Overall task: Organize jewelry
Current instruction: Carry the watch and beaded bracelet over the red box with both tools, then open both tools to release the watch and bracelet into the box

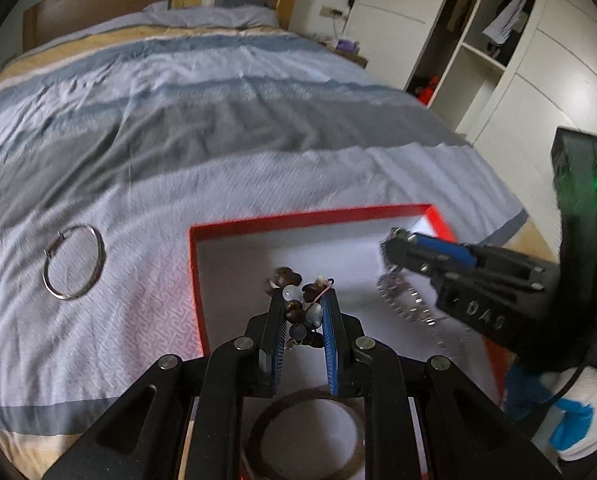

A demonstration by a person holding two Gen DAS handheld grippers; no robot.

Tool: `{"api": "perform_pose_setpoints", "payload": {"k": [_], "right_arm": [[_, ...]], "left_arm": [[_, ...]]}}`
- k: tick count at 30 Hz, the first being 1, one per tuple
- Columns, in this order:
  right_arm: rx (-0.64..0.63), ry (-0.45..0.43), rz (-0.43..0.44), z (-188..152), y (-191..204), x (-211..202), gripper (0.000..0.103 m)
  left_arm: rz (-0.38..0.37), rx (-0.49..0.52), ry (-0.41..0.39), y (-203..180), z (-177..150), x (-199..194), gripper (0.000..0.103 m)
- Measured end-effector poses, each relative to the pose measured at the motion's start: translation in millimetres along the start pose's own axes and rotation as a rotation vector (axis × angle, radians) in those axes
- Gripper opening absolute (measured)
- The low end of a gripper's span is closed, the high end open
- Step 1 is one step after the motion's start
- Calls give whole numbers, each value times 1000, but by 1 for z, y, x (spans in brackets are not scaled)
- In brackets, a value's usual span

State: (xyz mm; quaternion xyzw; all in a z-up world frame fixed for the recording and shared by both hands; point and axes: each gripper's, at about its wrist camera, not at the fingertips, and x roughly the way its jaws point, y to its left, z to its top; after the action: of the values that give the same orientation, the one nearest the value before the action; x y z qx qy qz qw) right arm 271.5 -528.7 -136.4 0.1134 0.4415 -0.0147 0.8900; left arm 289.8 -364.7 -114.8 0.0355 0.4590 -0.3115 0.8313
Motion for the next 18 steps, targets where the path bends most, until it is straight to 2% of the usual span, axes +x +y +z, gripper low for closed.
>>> {"api": "perform_pose_setpoints", "payload": {"k": [4,9,12,15,16,18], "right_arm": [[-7,54,-19,-3,-2,14,22],[-44,87,-61,-2,3,22,21],[-55,85,-64,-3,6,21,23],[-50,79,-63,-3,5,16,24],[-49,75,-66,-3,5,14,25],[-52,63,-74,-2,5,8,33]], "left_arm": [[17,-34,23,12,-11,13,17],[37,-21,23,10,-14,16,18],[51,-5,29,8,-14,17,18],[35,-17,38,10,-12,17,19],[30,-22,41,10,-12,16,20],[28,-18,42,8,-13,12,28]]}}
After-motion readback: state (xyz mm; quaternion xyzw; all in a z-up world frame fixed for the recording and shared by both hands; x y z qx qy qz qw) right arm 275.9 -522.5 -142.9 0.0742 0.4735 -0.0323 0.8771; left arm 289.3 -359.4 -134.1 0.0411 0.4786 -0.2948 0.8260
